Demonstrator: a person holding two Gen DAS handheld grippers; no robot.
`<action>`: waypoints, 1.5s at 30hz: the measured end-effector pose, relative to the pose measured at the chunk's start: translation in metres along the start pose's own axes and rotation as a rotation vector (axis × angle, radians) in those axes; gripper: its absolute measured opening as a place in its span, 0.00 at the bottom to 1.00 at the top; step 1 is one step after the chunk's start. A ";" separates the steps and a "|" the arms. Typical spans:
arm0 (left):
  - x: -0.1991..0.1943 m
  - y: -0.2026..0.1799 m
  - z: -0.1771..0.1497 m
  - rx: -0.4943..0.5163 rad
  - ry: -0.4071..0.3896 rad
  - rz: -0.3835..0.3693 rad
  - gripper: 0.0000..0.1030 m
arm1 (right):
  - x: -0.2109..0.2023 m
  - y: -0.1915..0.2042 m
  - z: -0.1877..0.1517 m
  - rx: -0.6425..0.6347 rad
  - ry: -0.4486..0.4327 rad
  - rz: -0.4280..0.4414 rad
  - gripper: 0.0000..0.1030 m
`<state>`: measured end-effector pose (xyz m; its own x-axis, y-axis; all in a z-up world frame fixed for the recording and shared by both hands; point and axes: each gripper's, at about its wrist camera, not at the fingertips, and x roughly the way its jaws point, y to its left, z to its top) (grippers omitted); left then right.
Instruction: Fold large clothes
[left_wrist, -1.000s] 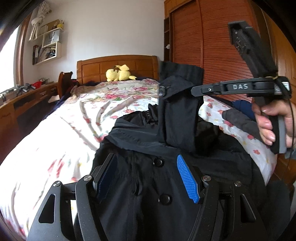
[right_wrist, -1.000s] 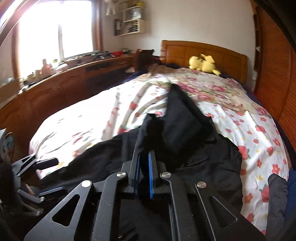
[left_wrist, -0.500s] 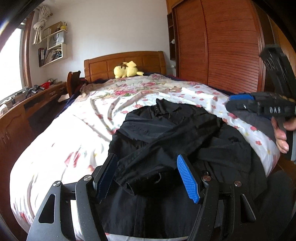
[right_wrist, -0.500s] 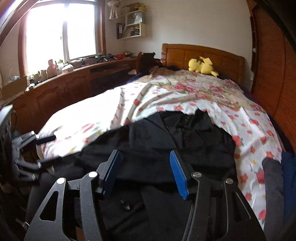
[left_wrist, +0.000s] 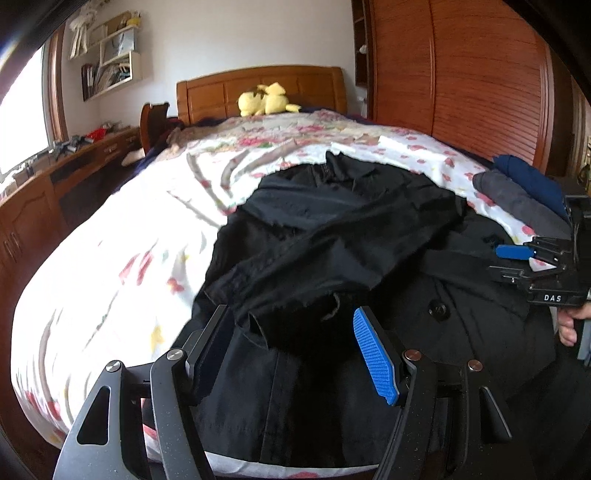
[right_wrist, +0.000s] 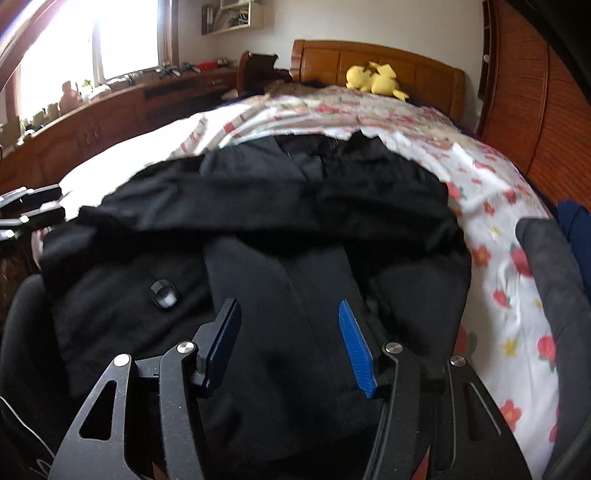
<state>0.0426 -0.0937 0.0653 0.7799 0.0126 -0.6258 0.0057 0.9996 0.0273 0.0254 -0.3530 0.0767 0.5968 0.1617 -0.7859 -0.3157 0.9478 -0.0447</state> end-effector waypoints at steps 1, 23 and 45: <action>0.003 -0.001 0.000 0.007 0.007 0.008 0.67 | 0.002 -0.001 -0.002 0.003 0.002 0.000 0.55; 0.003 0.011 -0.013 0.002 0.048 -0.080 0.03 | -0.017 -0.002 -0.016 0.094 -0.019 -0.009 0.55; -0.043 0.046 -0.031 -0.038 -0.001 0.011 0.42 | -0.055 -0.029 -0.063 0.224 0.055 -0.098 0.71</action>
<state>-0.0102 -0.0473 0.0689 0.7804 0.0240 -0.6249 -0.0268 0.9996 0.0049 -0.0451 -0.4069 0.0822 0.5737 0.0565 -0.8171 -0.0828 0.9965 0.0108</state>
